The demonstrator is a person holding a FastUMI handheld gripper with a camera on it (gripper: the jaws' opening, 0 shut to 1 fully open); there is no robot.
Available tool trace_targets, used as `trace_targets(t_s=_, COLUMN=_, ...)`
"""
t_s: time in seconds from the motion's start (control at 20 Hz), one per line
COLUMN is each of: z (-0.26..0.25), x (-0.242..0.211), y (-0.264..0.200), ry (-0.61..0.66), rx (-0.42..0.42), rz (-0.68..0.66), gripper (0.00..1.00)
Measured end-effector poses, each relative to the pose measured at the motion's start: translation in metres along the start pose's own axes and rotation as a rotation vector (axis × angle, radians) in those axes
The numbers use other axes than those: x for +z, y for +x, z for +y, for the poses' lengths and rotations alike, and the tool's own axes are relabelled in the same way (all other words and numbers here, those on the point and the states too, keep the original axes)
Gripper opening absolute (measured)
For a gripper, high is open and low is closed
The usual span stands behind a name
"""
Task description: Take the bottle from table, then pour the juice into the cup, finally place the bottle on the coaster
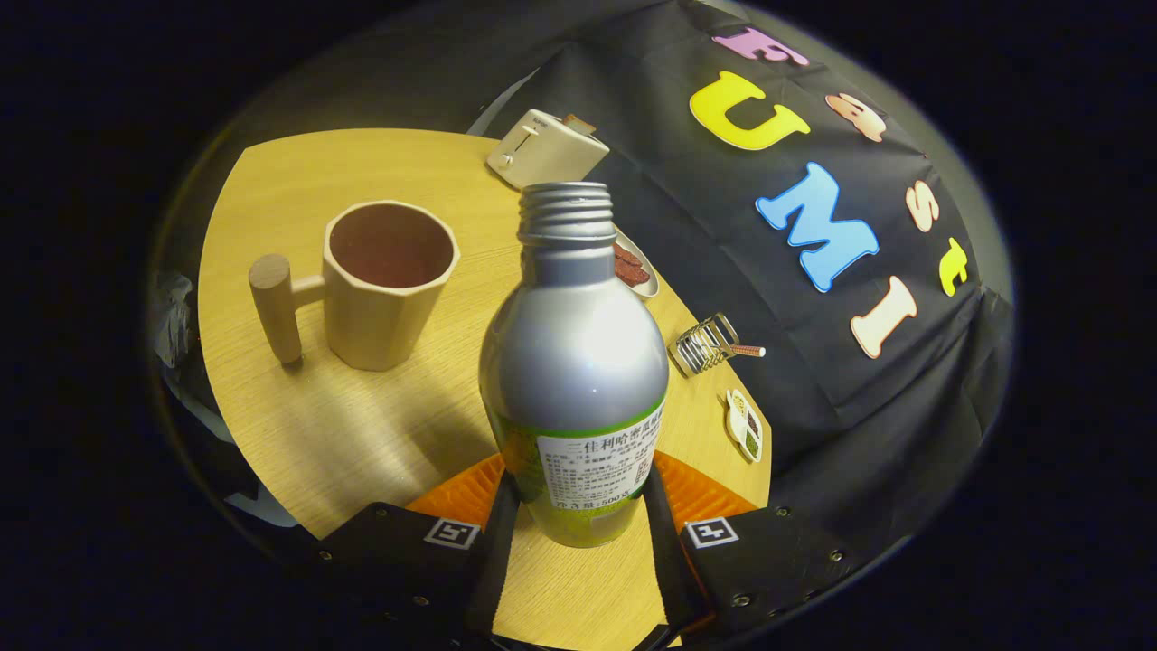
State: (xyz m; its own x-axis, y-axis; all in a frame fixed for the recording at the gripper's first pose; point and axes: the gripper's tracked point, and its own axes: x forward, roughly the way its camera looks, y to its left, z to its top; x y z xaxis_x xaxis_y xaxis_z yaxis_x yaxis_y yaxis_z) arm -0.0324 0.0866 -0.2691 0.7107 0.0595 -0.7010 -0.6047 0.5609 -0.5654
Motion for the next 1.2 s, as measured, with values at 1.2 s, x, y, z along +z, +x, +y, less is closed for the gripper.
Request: trace_targets(t_s=1.2, z=-0.003, x=0.012, y=-0.010, ry=-0.450, rx=-0.043, rz=0.181, gripper=0.68)
